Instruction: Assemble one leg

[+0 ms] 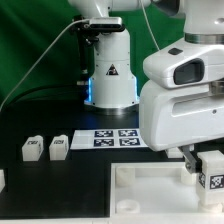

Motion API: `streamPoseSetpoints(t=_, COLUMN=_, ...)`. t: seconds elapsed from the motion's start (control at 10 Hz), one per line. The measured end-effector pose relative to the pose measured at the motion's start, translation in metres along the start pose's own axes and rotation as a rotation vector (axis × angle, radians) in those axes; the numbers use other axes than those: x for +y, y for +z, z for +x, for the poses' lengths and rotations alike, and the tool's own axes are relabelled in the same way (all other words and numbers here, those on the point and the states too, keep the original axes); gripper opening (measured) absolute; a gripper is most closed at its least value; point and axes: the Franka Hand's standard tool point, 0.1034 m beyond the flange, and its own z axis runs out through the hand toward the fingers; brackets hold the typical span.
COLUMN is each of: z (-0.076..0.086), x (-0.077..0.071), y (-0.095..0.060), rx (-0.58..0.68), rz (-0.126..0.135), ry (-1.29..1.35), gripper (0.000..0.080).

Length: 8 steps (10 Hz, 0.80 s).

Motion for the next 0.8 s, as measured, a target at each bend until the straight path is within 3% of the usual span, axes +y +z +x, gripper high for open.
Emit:
streamPoseSetpoints(t=0.6, z=-0.006, x=0.005, y=0.012, rx=0.011, rz=0.003, ry=0.011, gripper=0.0649)
streamPoseSetpoints(t=0.7, z=-0.006, x=0.005, y=0.012, rx=0.01, rz=0.003, ry=0.011, gripper=0.0513)
streamPoseSetpoints(t=0.8, z=-0.006, x=0.005, y=0.012, rx=0.01, rz=0.003, ry=0.011, gripper=0.0513)
